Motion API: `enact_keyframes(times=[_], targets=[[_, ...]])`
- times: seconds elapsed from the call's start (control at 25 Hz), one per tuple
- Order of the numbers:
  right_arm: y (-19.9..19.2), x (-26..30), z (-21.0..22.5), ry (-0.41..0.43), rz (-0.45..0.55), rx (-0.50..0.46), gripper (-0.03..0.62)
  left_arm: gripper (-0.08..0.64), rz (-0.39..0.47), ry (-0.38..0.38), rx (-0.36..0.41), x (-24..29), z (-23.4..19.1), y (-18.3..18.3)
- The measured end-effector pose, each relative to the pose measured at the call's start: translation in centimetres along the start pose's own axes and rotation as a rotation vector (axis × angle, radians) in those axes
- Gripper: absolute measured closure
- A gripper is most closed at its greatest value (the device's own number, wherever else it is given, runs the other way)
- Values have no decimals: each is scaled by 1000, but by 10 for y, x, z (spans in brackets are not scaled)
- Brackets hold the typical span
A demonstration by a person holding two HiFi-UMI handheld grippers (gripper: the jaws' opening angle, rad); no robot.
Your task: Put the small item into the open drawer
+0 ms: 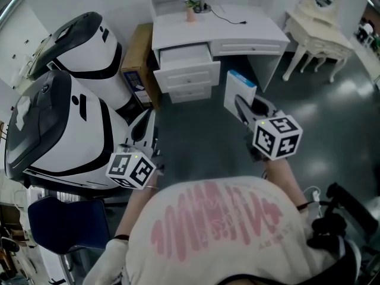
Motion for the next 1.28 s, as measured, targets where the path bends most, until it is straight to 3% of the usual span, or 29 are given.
enact_keyframes(times=[0.08, 0.28, 0.6, 0.8, 1.28], targets=[[-3, 11, -3, -9, -8, 6, 508, 531, -4, -12, -10, 4, -13, 0], [-14, 37, -13, -6, -70, -19, 508, 531, -105, -19, -3, 18, -37, -15], [-38, 69, -13, -10, -160, 3, 506, 531, -186, -21, -106, 30, -62, -51], [-45, 105, -7, 7, -178, 24, 506, 531, -200, -24, -130, 50, -83, -60], [-32, 244, 63, 38, -192, 27, 506, 531, -226, 7, -126, 166, -156, -53]])
Point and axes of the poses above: the fingertips, and each gripper's own axes: x forward along the fingers, z to its right, y out of its top, the point moved 7 cm from there along -x, backward along the fingers, and after that the axes turned 10 degrees about -x, right-handed, at the moved point
